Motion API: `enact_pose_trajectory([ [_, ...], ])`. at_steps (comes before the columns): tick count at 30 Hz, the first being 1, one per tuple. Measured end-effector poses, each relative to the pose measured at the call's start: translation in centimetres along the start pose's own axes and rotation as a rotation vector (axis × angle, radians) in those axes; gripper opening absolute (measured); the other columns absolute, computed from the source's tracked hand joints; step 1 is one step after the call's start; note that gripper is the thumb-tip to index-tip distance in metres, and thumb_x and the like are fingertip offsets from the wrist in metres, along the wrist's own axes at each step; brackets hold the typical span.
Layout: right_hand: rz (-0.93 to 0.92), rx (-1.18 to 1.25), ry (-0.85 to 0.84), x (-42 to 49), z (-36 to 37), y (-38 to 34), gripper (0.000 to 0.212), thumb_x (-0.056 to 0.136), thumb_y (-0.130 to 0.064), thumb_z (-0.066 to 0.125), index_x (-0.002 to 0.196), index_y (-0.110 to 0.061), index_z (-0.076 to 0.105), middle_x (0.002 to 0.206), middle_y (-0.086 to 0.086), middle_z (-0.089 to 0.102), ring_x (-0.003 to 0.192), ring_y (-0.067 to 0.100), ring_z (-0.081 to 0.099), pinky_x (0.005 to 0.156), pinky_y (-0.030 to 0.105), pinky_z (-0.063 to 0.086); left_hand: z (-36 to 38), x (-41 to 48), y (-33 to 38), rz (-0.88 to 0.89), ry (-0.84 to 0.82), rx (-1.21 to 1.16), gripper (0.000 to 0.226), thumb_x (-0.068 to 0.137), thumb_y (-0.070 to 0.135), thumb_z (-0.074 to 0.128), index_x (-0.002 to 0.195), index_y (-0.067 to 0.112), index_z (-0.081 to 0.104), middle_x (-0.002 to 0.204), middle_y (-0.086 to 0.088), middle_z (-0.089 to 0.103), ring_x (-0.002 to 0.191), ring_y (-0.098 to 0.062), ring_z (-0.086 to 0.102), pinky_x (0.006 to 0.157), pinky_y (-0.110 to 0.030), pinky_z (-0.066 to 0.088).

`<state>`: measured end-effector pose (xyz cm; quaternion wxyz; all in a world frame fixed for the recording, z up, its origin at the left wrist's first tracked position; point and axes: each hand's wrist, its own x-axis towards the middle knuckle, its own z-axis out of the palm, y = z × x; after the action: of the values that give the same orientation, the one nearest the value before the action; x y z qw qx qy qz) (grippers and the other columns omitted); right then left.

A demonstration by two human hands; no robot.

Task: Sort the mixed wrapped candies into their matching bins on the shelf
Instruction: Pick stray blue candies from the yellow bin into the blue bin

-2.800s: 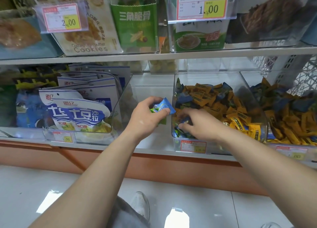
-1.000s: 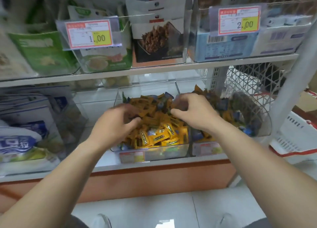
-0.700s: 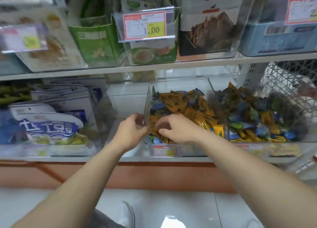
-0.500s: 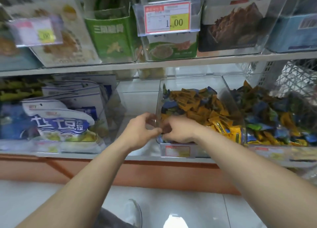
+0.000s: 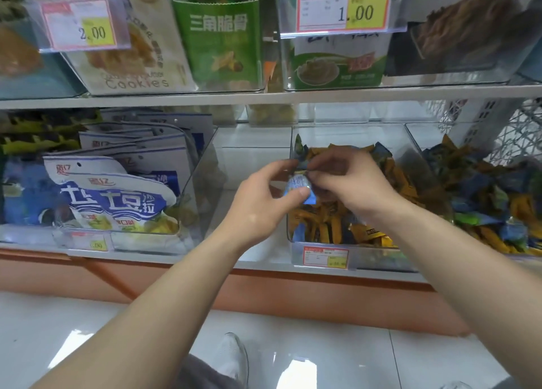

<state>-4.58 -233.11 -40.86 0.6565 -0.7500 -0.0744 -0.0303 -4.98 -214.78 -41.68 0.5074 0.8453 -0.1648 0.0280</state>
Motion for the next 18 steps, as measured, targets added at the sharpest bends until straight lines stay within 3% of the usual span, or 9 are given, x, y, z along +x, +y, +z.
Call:
enact_pose_trajectory([
  [1,0.014,0.039,-0.019,0.0,0.3,0.1,0.012,0.089,-0.002,0.069,0.088,-0.014,0.07,0.078,0.002,0.074,0.068,0.013,0.071,0.057,0.025,0.056,-0.1,0.0,0.0,-0.025,0.016,-0.049,0.047,0.083,0.026,0.078,0.127,0.025,0.061,0.109,0.005,0.065,0.084,-0.019,0.068,0.077,-0.033,0.058],
  [3,0.039,0.024,-0.034,0.2,0.8,0.5,0.013,0.091,-0.006,0.069,0.093,-0.019,0.07,0.087,0.003,0.076,0.075,0.013,0.072,0.062,0.028,0.058,-0.7,0.1,-0.2,-0.072,0.056,-0.123,0.043,0.081,0.015,0.08,0.119,0.021,0.062,0.108,-0.004,0.063,0.076,-0.028,0.068,0.065,-0.032,0.059],
  [5,0.001,-0.27,-0.026,0.4,0.8,1.4,0.014,0.093,-0.013,0.065,0.093,-0.026,0.069,0.09,-0.002,0.073,0.08,0.013,0.069,0.068,0.027,0.057,-1.8,0.2,-0.8,-0.11,0.084,-0.106,0.041,0.079,0.009,0.079,0.115,0.02,0.062,0.107,-0.006,0.062,0.076,-0.031,0.068,0.059,-0.028,0.057],
  [7,-0.037,-0.695,-0.19,0.3,1.0,2.5,0.012,0.093,-0.02,0.061,0.094,-0.027,0.071,0.092,-0.008,0.07,0.088,0.012,0.065,0.071,0.022,0.05,-2.9,0.2,-1.4,-0.134,0.084,-0.045,0.04,0.079,0.008,0.078,0.112,0.022,0.062,0.107,-0.006,0.062,0.08,-0.032,0.068,0.062,-0.032,0.059],
  [9,-0.018,-0.928,-0.349,0.0,1.6,3.2,0.017,0.093,-0.026,0.061,0.102,-0.021,0.074,0.098,-0.005,0.071,0.092,0.013,0.064,0.071,0.022,0.046,-3.5,0.1,-2.0,-0.154,0.072,-0.017,0.04,0.078,0.007,0.079,0.112,0.022,0.062,0.107,-0.006,0.063,0.085,-0.029,0.068,0.066,-0.038,0.061],
  [13,0.049,-1.004,-0.407,0.2,2.8,3.8,0.02,0.086,-0.033,0.072,0.097,-0.016,0.076,0.094,-0.001,0.073,0.089,0.016,0.066,0.075,0.03,0.055,-3.3,-0.3,-2.0,-0.147,0.037,-0.023,0.042,0.076,0.006,0.08,0.109,0.024,0.061,0.105,-0.006,0.064,0.088,-0.027,0.067,0.069,-0.041,0.061],
  [18,0.057,-0.891,-0.337,0.5,1.4,2.6,0.016,0.077,-0.019,0.079,0.089,-0.027,0.072,0.083,-0.015,0.065,0.075,0.004,0.061,0.055,0.013,0.042,-2.8,-0.4,-1.3,-0.155,0.038,-0.155,0.05,0.075,0.001,0.08,0.113,0.025,0.058,0.106,-0.011,0.061,0.081,-0.027,0.07,0.064,-0.032,0.06],
])
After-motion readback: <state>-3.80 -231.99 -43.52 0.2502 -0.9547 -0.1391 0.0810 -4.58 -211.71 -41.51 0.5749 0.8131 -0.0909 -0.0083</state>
